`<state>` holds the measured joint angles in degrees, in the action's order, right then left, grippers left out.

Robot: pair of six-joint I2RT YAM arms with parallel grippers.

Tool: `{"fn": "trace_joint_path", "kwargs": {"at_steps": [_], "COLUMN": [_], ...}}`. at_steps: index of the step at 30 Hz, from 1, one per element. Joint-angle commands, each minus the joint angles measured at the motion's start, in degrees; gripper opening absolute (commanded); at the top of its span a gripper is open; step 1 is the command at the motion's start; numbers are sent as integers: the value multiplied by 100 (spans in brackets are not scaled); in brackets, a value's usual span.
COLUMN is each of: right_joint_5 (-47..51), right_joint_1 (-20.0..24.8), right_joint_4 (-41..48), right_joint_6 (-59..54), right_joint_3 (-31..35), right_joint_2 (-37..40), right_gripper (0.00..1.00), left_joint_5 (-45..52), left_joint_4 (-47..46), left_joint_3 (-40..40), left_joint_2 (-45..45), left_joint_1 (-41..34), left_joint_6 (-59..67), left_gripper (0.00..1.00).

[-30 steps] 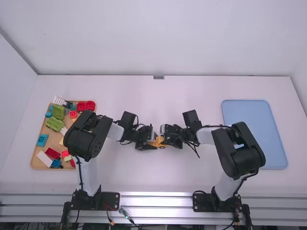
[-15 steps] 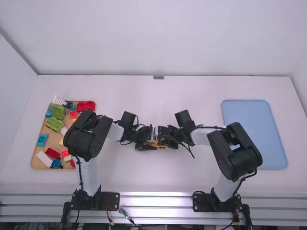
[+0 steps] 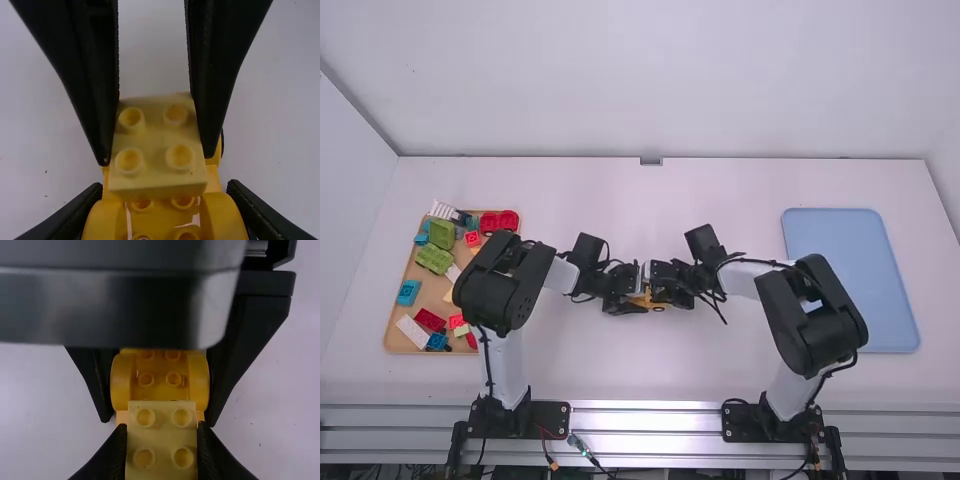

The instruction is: Assemble lego blocks to make yellow taxi

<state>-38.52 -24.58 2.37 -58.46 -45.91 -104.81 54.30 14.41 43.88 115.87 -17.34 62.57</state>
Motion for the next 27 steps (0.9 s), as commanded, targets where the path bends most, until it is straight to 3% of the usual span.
{"fn": "trace_joint_path", "kwargs": {"at_steps": [1, 27], "right_joint_5": [654, 942], "right_joint_1": [133, 166], "right_joint_4": [9, 98], "right_joint_6": [31, 164], "right_joint_3": [-87, -101], "right_joint_2": [33, 31], "right_gripper": [15, 15], "left_joint_5": [-280, -278], "left_joint_4": [-131, -138], "left_joint_3": [-177, -177], "left_joint_2": [140, 140], "left_joint_1": [-31, -28], "left_joint_6": [177, 136], "left_gripper": [42, 42]}}
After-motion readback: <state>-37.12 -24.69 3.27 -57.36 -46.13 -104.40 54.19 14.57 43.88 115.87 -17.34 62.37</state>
